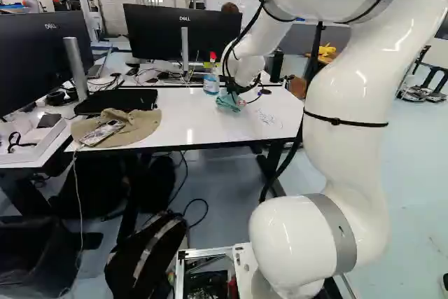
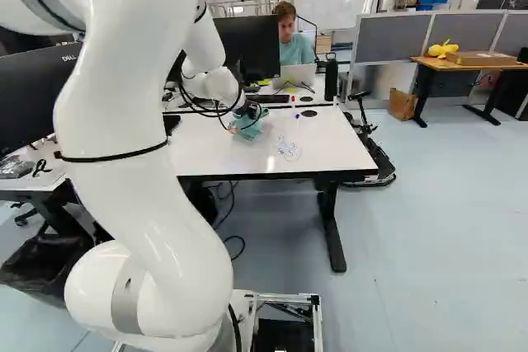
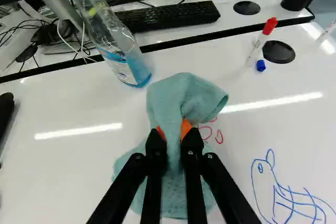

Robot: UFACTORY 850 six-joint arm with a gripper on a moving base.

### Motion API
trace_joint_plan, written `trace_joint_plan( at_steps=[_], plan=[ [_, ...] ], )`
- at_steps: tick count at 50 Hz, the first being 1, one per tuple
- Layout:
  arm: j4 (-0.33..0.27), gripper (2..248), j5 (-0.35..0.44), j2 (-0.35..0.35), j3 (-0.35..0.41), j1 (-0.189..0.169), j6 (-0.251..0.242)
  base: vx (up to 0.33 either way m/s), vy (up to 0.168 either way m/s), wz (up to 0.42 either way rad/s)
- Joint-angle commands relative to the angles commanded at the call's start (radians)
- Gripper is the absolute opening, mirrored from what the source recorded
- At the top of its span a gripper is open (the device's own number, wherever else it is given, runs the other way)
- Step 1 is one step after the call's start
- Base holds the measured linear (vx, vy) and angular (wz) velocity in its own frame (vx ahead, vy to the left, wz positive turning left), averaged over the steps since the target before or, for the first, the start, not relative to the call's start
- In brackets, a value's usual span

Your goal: Clean the table with the green towel

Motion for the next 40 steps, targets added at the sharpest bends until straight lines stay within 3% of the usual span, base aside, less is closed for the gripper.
trace_joint_plan(
  at_steps=[25,40],
  plan=[
    [0.0,46,0.0,-0.068,-0.02,0.001,0.0,0.0,0.0,0.0],
    [0.0,46,-0.003,-0.069,-0.02,0.001,0.0,0.0,0.0,0.0]
  ],
)
